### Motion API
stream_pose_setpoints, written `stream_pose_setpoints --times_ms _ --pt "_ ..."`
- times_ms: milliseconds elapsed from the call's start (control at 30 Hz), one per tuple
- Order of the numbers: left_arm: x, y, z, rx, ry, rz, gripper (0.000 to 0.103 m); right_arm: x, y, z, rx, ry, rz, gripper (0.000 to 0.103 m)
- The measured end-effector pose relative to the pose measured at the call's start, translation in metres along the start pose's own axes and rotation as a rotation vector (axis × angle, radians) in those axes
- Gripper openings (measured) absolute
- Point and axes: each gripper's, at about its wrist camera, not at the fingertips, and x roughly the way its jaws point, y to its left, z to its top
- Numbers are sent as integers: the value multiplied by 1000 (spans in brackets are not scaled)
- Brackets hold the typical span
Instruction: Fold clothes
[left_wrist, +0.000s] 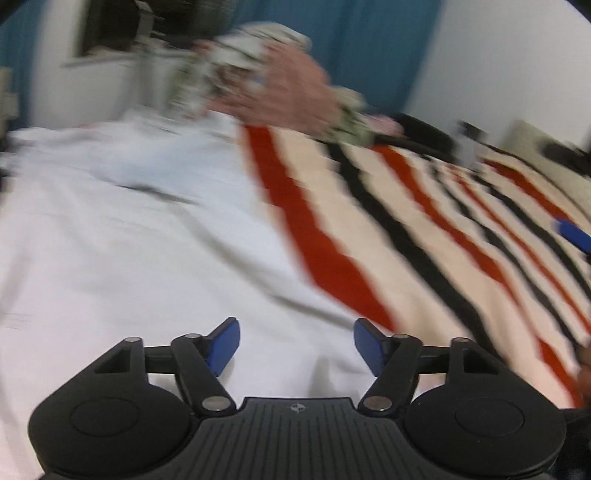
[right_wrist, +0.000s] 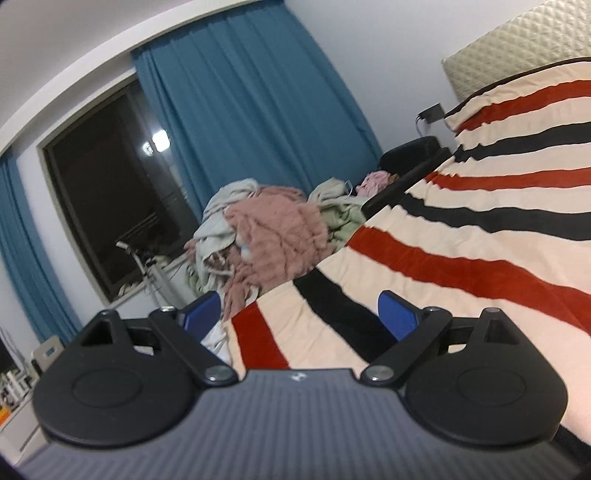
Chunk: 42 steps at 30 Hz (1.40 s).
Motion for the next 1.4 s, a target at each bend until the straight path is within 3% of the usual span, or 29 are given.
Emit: stream_pose_setpoints --times_ms 167,300,333,400,433,467,567,800,933,1067,1233,1300,1333,1367,1400 --pt "37 -56 -15 69 88 -103 64 -2 -18 4 52 -36 -25 93" --pt "75 -67 -29 84 199 -87 64 5 -24 1 75 -24 -39 93" --pt "82 -66 -31 80 223 -80 57 4 -24 0 69 -19 -39 93" --pt "88 -58 -35 46 232 -67 33 6 -22 -2 57 -16 -38 93" --pt "88 -52 -35 20 227 -63 9 7 -22 -2 52 -15 -39 93" --pt "87 -45 -34 -11 223 -74 4 8 -21 -3 49 -16 -39 93" --pt "71 -28 -28 -85 179 -135 2 8 -20 -3 50 -11 -40 93" --pt "-16 26 -2 -224 61 -274 2 4 -18 -3 51 -9 -29 93" --pt "-56 85 -8 -393 69 -340 2 4 -10 -6 22 7 -13 93" --pt "-77 148 -31 -541 80 -295 2 7 6 -11 -34 48 30 93" --pt "-64 191 -54 -693 152 -279 3 14 27 -27 -66 156 95 93" --pt "-61 192 -51 -670 155 -251 8 17 37 -36 -87 206 115 93" --pt "-59 192 -49 -658 155 -242 19 18 42 -41 -102 227 122 93" --pt "-59 192 -47 -647 160 -232 44 19 47 -45 -118 246 129 93" --pt "-58 190 -46 -630 164 -223 54 20 52 -49 -138 260 134 93"
